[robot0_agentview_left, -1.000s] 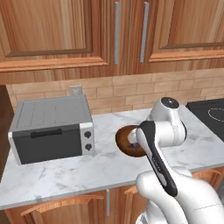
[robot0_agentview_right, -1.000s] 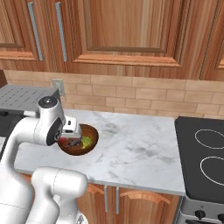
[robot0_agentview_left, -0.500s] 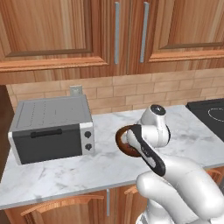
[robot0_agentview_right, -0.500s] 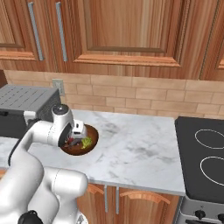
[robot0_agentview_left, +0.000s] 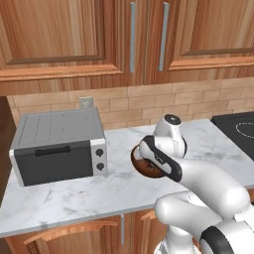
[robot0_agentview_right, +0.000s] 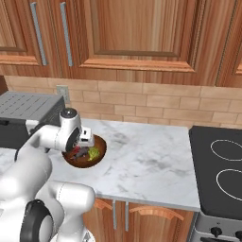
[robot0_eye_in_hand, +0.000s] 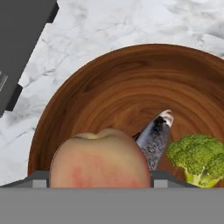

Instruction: Take the broccoli, fish, and peach from the freezer and place them in the bowl on the counter.

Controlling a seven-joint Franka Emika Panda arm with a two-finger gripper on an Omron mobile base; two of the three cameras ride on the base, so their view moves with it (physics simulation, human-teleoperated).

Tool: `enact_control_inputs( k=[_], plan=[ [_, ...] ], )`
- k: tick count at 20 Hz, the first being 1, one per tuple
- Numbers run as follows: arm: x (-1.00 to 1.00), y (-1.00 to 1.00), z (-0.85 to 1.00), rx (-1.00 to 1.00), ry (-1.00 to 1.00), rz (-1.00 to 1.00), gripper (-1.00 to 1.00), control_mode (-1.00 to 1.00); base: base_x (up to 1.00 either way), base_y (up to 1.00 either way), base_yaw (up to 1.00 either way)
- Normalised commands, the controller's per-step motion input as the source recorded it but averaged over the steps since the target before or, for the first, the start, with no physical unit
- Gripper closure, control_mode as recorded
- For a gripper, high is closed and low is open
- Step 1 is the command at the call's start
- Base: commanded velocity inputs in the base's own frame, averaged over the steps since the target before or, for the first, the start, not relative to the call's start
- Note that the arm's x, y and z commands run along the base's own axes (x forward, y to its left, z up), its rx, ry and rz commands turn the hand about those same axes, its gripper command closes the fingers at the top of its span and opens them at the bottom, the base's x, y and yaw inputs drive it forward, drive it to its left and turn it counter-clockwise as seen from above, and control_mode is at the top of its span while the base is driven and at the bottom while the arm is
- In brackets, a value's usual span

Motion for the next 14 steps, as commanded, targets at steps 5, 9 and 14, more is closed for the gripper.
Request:
enact_control_inputs(
  k=[5, 9, 14],
  plan=[
    [0.00, 0.03, -0.15, 0.00, 0.00, 0.00, 1.00, -1.00, 0.00, 0.00, 0.00],
    [0.00, 0.12, -0.39, 0.00, 0.00, 0.00, 1.00, -1.00, 0.00, 0.00, 0.00],
    [0.00, 0.20, -0.13, 0.00, -0.01, 0.00, -1.00, -1.00, 0.00, 0.00, 0.00]
  ],
)
